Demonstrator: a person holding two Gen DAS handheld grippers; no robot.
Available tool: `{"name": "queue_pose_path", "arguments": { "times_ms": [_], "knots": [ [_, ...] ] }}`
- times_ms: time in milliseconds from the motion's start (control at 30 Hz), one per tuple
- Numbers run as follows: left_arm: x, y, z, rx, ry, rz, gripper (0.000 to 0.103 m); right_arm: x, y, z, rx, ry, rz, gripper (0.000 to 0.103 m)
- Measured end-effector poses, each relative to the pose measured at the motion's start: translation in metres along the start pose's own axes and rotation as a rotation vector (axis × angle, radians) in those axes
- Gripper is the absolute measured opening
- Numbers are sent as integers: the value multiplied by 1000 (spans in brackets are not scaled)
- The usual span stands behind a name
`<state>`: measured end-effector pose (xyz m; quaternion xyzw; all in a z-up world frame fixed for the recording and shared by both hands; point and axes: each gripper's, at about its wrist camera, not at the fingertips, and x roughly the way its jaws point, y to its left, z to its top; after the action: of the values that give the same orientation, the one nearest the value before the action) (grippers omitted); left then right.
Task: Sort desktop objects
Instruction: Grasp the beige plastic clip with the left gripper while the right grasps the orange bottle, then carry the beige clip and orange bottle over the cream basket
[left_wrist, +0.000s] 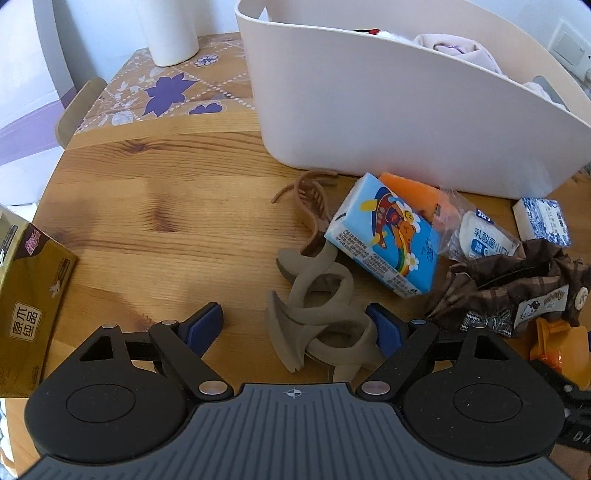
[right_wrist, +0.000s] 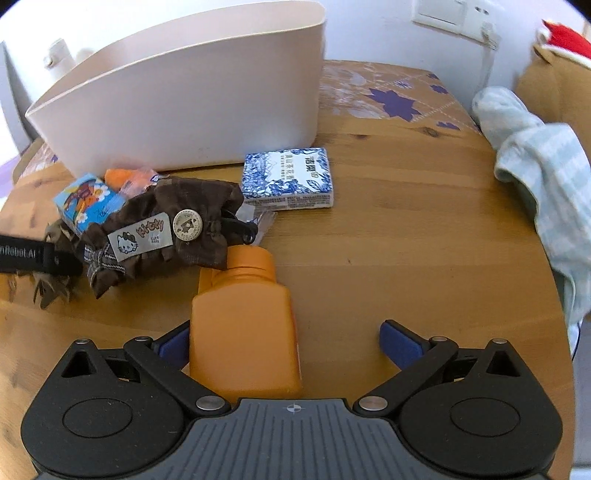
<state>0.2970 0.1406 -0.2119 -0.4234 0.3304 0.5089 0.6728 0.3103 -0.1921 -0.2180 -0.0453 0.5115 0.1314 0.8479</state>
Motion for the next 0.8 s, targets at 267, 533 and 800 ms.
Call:
{"name": "queue_pose_path", "arguments": {
  "times_ms": [267, 533, 800],
  "knots": [
    [-7, -1, -4, 83, -52, -39, 61, -6, 9, 0, -97, -37, 7, 58],
    [-9, 4, -8, 108, -21, -78, 60, -7, -6, 3, -58, -39, 9, 51],
    [-22, 7, -14, 112, -31, -94, 60, -14, -25, -1, 19, -32, 45, 50]
  ]
}}
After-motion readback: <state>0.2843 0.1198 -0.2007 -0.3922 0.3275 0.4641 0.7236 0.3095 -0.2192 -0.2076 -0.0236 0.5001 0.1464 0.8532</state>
